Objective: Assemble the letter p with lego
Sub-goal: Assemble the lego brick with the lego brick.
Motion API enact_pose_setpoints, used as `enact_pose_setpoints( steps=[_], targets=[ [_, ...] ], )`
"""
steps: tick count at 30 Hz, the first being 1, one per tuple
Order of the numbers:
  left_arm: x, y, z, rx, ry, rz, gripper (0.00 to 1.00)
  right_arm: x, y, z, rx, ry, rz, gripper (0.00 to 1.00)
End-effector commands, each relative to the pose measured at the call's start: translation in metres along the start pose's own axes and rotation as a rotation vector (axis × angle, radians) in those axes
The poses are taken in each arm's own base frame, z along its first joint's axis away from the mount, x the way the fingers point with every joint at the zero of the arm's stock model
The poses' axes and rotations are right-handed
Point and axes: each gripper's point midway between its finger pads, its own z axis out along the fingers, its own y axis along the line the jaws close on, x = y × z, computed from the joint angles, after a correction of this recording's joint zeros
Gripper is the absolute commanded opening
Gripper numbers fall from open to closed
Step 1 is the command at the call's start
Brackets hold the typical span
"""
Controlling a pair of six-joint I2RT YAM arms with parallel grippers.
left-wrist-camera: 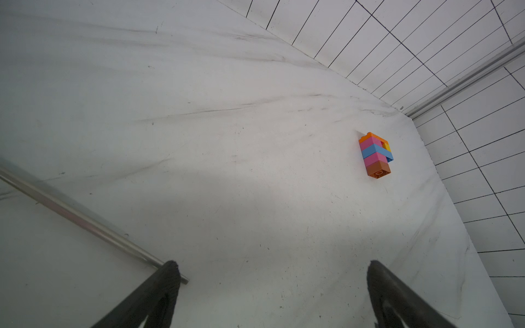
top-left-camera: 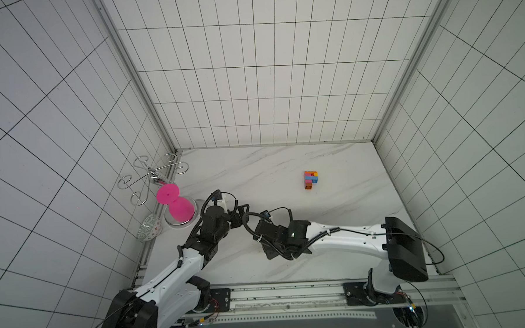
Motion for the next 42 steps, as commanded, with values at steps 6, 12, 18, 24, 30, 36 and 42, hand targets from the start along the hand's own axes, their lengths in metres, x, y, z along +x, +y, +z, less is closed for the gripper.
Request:
enact_pose_setpoints(
  steps=[6,12,18,24,30,36,42],
  targets=[
    [-0.005,-0.001,-0.001,0.003,-0.016,0.001,0.98,0.053,-0.046,0.027,0.182,0.203,-0.052,0.16],
    [-0.004,-0.001,0.0,0.004,-0.012,0.001,0.98,0.067,-0.04,0.039,0.157,0.25,-0.073,0.16],
    [-0.004,-0.001,-0.001,0.002,-0.014,0.002,0.98,0.1,-0.054,0.063,0.257,0.362,-0.104,0.16],
    [-0.004,-0.001,0.0,0.004,-0.009,0.002,0.98,0.116,-0.061,0.069,0.296,0.402,-0.118,0.17],
    [-0.004,-0.001,0.0,0.003,-0.01,0.002,0.98,0.099,-0.051,0.051,0.248,0.352,-0.107,0.17],
    [-0.004,-0.001,-0.001,0.001,-0.012,0.002,0.98,0.077,-0.059,0.029,0.251,0.3,-0.085,0.19],
    [-0.005,-0.001,-0.001,-0.001,-0.014,0.002,0.98,0.084,-0.082,0.027,0.299,0.322,-0.09,0.19]
  ],
)
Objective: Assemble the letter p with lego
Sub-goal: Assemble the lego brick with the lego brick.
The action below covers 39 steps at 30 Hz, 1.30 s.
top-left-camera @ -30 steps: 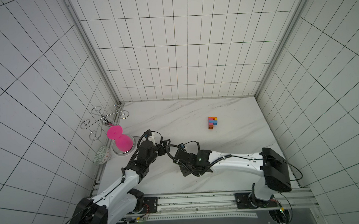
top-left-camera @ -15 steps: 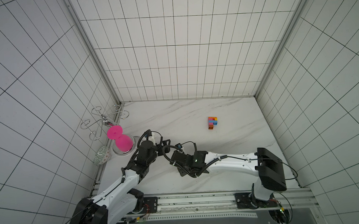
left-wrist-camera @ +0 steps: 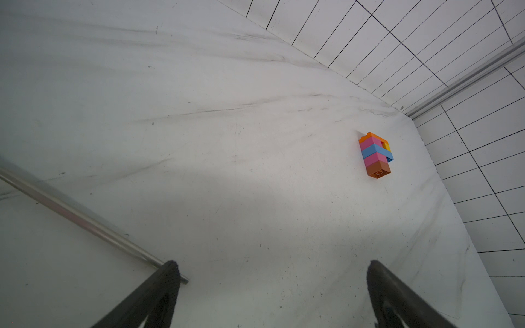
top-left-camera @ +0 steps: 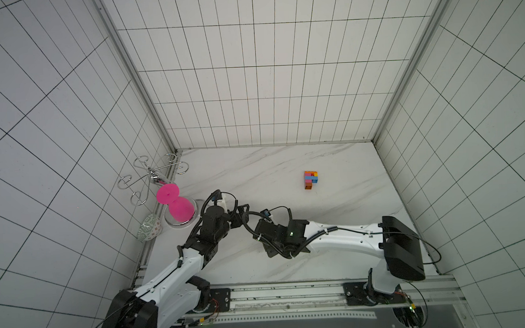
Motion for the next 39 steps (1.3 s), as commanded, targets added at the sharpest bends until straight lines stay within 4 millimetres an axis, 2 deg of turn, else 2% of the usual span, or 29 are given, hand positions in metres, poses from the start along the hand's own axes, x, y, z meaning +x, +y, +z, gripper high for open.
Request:
enact_pose_setpoints(
  steps=[1,9,15,21,22,25,28,39],
  targets=[
    [-0.004,0.0,0.0,-0.001,-0.012,0.002,0.98,0.086,-0.067,0.024,0.249,0.328,-0.084,0.19],
    [-0.005,0.0,-0.001,-0.005,-0.015,0.005,0.98,0.105,-0.064,0.034,0.223,0.403,-0.096,0.21],
    [-0.005,0.0,0.0,-0.004,-0.014,0.004,0.98,0.085,-0.052,0.011,0.168,0.359,-0.09,0.32],
    [-0.005,-0.001,-0.002,-0.003,-0.017,0.005,0.98,0.067,-0.053,-0.01,0.133,0.338,-0.078,0.36],
    [-0.006,-0.001,-0.002,-0.003,-0.018,0.005,0.98,0.066,-0.054,-0.012,0.123,0.336,-0.075,0.39],
    [-0.006,-0.001,-0.002,0.0,-0.018,0.004,0.98,0.061,-0.056,-0.015,0.1,0.334,-0.069,0.47],
    [-0.006,-0.002,-0.002,0.002,-0.02,0.004,0.98,0.054,-0.054,-0.017,0.078,0.33,-0.071,0.5],
    [-0.007,-0.001,-0.003,0.0,-0.026,0.006,0.98,0.042,-0.043,-0.011,0.051,0.327,-0.111,0.49]
  ],
)
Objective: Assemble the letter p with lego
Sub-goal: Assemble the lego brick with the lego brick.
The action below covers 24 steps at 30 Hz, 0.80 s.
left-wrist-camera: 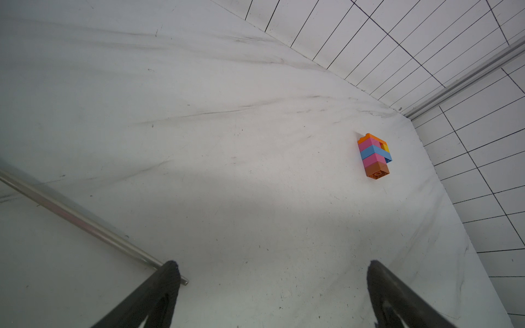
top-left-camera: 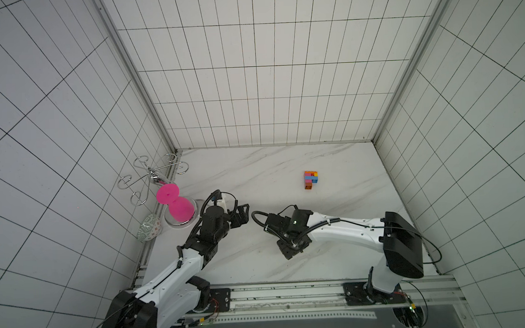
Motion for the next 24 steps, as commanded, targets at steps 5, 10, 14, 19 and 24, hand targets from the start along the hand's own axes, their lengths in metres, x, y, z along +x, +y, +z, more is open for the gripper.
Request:
enact_pose_setpoints(
  steps=[5,10,14,19,24],
  targets=[
    [-0.006,0.0,-0.001,-0.005,-0.019,0.003,0.98,-0.015,0.004,-0.017,-0.009,-0.044,-0.037,0.51],
    [-0.005,0.0,-0.001,-0.007,-0.017,0.003,0.98,-0.022,0.006,-0.025,-0.032,-0.067,-0.047,0.51],
    [-0.006,0.0,0.0,-0.006,-0.018,0.003,0.98,-0.019,0.002,-0.014,-0.033,-0.036,-0.044,0.5],
    [-0.005,0.0,0.0,-0.006,-0.014,0.003,0.98,-0.013,-0.001,0.003,-0.025,0.001,-0.04,0.45],
    [-0.005,0.001,0.0,-0.008,-0.015,0.004,0.98,-0.002,-0.006,0.023,0.03,0.062,-0.055,0.37]
  ],
)
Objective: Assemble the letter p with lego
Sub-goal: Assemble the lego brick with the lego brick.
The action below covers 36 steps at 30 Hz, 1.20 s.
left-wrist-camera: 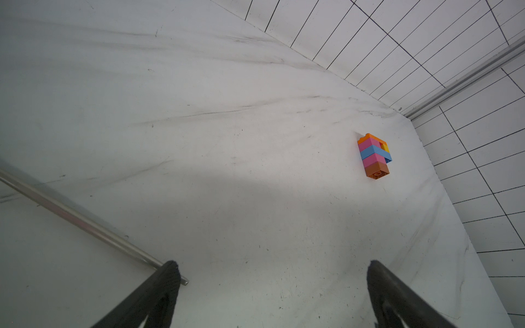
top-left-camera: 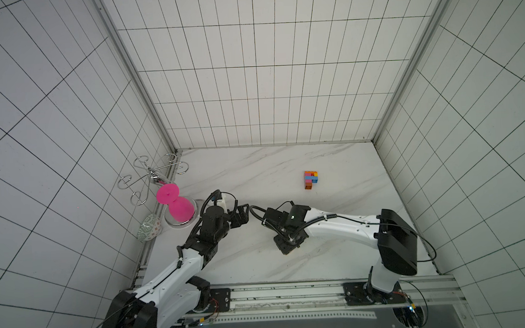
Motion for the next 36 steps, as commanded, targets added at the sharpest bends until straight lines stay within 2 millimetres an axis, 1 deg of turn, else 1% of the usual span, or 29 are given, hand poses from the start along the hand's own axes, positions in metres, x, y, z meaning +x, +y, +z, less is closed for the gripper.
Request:
enact_pose_setpoints(
  steps=[1,5,13,14,16,18,19,21,22,23,25,27,29,30,34,36],
  targets=[
    [-0.005,0.0,0.0,-0.007,-0.015,0.004,0.98,0.021,-0.01,0.023,0.073,0.092,-0.017,0.36],
    [-0.006,0.0,-0.001,-0.006,-0.018,0.004,0.98,0.034,-0.013,0.039,0.112,0.148,-0.025,0.29],
    [-0.006,0.0,-0.001,-0.006,-0.018,0.004,0.98,0.056,-0.016,0.066,0.111,0.212,0.001,0.28],
    [-0.006,0.0,-0.001,-0.006,-0.018,0.004,0.98,0.058,-0.016,0.067,0.112,0.215,0.004,0.28],
    [-0.006,0.0,-0.001,-0.006,-0.018,0.004,0.98,0.057,-0.015,0.063,0.104,0.206,0.01,0.28],
    [-0.005,0.0,-0.001,-0.004,-0.017,0.004,0.98,0.048,-0.013,0.048,0.09,0.161,0.017,0.28],
    [-0.005,0.0,-0.001,-0.006,-0.017,0.004,0.98,0.041,-0.012,0.037,0.079,0.132,0.022,0.3],
    [-0.006,0.0,-0.001,-0.005,-0.017,0.004,0.98,0.027,-0.009,0.012,0.051,0.074,0.031,0.35],
    [-0.006,-0.001,-0.001,-0.003,-0.018,0.003,0.98,0.02,-0.008,-0.001,0.037,0.047,0.034,0.4],
    [-0.006,-0.001,-0.001,-0.002,-0.018,0.003,0.98,0.012,-0.009,-0.016,0.026,0.017,0.041,0.47],
    [-0.005,0.0,0.0,-0.004,-0.015,0.004,0.98,0.0,-0.011,-0.041,0.012,-0.029,0.045,0.57],
    [-0.005,0.0,-0.001,-0.003,-0.016,0.004,0.98,-0.008,-0.012,-0.06,-0.007,-0.055,0.047,0.74],
    [-0.005,-0.001,0.0,-0.003,-0.015,0.004,0.98,-0.013,-0.013,-0.073,-0.043,-0.058,0.052,0.96],
    [-0.005,0.0,0.0,-0.004,-0.014,0.003,0.98,-0.014,-0.014,-0.077,-0.052,-0.054,0.06,0.99],
    [-0.004,0.003,0.001,-0.016,-0.014,0.002,0.98,-0.019,-0.028,-0.087,-0.073,0.007,0.097,0.99],
    [-0.003,0.004,0.001,-0.02,-0.014,-0.001,0.98,-0.02,-0.031,-0.086,-0.093,0.056,0.083,0.99]
  ],
)
